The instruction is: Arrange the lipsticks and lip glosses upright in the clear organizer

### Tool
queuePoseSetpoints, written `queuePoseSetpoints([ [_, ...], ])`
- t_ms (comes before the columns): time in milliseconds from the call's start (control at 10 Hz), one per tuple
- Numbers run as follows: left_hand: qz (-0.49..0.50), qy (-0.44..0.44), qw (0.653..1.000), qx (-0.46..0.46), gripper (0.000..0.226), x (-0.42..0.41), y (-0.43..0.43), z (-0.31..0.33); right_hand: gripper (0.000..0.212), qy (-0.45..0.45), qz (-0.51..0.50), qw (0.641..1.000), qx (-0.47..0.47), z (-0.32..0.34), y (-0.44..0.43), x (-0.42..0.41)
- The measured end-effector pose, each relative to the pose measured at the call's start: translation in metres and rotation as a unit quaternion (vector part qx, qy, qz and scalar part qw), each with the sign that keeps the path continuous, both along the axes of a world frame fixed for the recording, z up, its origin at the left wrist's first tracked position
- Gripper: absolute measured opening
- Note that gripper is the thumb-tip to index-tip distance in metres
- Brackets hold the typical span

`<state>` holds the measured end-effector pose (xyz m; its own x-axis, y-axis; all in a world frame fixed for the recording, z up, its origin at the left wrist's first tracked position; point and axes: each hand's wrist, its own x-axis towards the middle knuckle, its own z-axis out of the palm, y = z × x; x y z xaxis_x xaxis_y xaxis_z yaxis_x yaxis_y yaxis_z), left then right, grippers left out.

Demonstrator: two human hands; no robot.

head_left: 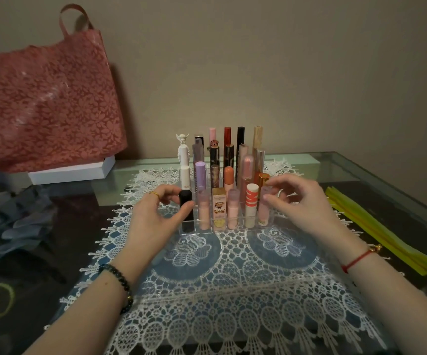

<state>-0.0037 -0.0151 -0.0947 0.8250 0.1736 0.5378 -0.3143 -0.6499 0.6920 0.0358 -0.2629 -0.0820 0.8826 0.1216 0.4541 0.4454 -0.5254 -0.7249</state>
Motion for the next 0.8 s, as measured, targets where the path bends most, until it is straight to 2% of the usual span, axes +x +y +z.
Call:
queuePoseSetpoints([
  [200, -0.004, 0.002, 1.0, -0.007, 0.023, 0.0, 0.002, -0.002, 0.024, -0.016, 0.0, 1.0, -0.006, -0.002, 0.002, 0.0],
  [400, -0.012, 0.025, 1.0, -0.011, 0.035, 0.001, 0.0, -0.001, 0.023, -0.016, 0.007, 1.0, 0.001, -0.002, 0.002, -0.002],
  [500, -0.007, 0.043, 0.999, -0.018, 0.052, 0.001, 0.0, -0.001, 0.023, -0.022, 0.005, 1.0, 0.002, -0.003, 0.002, -0.002],
  [700, -0.042, 0.138, 0.99, -0.003, 0.1, -0.001, -0.001, -0.002, 0.022, -0.014, -0.007, 1.0, -0.014, 0.004, 0.002, -0.008],
  [800, -0.061, 0.184, 0.981, 0.017, 0.103, -0.009, -0.008, 0.002, 0.021, -0.041, -0.044, 0.996, 0.066, 0.017, -0.003, -0.014],
])
